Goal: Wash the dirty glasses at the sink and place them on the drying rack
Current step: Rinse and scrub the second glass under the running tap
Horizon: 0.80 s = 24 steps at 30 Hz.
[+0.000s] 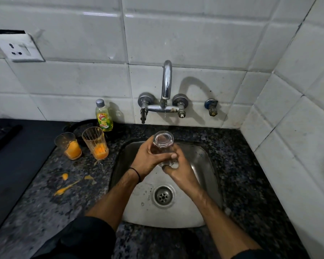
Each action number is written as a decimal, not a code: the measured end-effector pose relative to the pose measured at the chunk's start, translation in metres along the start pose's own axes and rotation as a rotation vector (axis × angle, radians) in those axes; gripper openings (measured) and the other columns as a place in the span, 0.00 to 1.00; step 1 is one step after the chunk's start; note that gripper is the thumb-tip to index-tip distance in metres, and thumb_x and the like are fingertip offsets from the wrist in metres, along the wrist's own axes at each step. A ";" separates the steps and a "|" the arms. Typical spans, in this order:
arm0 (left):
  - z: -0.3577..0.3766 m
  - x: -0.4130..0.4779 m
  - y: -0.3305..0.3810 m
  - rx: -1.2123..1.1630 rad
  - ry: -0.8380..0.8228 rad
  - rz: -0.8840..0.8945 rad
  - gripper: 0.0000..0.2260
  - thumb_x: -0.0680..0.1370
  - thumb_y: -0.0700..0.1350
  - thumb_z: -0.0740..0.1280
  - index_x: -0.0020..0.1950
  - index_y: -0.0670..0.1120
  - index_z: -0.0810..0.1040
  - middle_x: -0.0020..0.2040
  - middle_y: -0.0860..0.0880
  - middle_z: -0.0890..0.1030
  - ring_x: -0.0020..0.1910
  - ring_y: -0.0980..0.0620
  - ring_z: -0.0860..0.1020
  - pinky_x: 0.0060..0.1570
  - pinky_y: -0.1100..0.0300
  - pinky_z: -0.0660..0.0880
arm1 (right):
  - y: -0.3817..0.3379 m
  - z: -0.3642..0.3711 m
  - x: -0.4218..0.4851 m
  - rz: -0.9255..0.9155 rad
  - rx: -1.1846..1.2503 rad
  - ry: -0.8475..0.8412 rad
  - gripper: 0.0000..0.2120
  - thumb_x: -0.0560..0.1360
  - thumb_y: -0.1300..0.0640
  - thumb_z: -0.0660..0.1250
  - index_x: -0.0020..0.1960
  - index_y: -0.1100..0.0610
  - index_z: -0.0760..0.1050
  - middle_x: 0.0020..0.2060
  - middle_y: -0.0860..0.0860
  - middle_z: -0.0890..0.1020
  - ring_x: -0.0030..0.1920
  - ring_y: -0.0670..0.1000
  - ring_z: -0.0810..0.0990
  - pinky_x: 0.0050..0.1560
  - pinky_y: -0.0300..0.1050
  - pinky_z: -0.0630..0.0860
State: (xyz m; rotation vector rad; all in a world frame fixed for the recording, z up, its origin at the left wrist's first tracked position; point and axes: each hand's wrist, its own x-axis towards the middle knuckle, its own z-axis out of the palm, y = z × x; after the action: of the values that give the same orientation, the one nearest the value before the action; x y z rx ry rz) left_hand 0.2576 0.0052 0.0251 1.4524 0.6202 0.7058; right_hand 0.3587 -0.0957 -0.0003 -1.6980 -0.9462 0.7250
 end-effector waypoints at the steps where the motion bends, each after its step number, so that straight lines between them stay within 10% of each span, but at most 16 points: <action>1: 0.001 -0.002 0.001 0.014 -0.006 0.007 0.29 0.64 0.36 0.82 0.63 0.45 0.78 0.54 0.48 0.85 0.55 0.52 0.83 0.56 0.57 0.79 | 0.000 0.000 -0.002 0.005 -0.012 0.012 0.33 0.70 0.51 0.75 0.70 0.37 0.67 0.62 0.38 0.80 0.63 0.43 0.79 0.63 0.48 0.77; 10: -0.006 -0.023 0.017 0.086 -0.145 0.018 0.27 0.68 0.39 0.80 0.65 0.44 0.77 0.57 0.48 0.84 0.58 0.54 0.82 0.58 0.62 0.77 | -0.008 -0.002 -0.019 -0.096 -0.066 0.059 0.30 0.67 0.51 0.79 0.58 0.33 0.66 0.46 0.31 0.81 0.48 0.30 0.79 0.44 0.27 0.75; 17: -0.052 -0.044 0.023 0.177 -0.056 -0.017 0.18 0.77 0.40 0.72 0.66 0.44 0.77 0.58 0.43 0.83 0.57 0.48 0.82 0.55 0.57 0.80 | -0.019 0.029 -0.019 0.040 0.412 -0.164 0.28 0.75 0.59 0.74 0.67 0.44 0.64 0.58 0.54 0.83 0.55 0.57 0.84 0.54 0.56 0.83; 20: -0.084 -0.061 0.032 0.165 0.048 -0.029 0.12 0.79 0.43 0.69 0.63 0.46 0.79 0.53 0.50 0.84 0.51 0.54 0.83 0.47 0.60 0.80 | -0.035 0.052 -0.015 0.191 0.631 -0.326 0.31 0.72 0.47 0.73 0.72 0.53 0.70 0.61 0.60 0.82 0.59 0.63 0.83 0.49 0.50 0.83; 24: -0.139 -0.090 0.043 0.115 0.276 -0.060 0.09 0.81 0.47 0.67 0.59 0.47 0.81 0.46 0.53 0.85 0.47 0.52 0.83 0.47 0.53 0.77 | -0.071 0.099 -0.007 0.295 0.773 -0.563 0.33 0.54 0.38 0.81 0.54 0.55 0.85 0.57 0.60 0.84 0.53 0.56 0.85 0.54 0.50 0.77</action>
State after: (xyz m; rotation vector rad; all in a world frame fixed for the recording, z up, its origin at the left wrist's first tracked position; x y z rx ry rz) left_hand 0.0913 0.0290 0.0590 1.4459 0.9267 0.8423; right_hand 0.2563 -0.0415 0.0377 -0.9530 -0.6379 1.5841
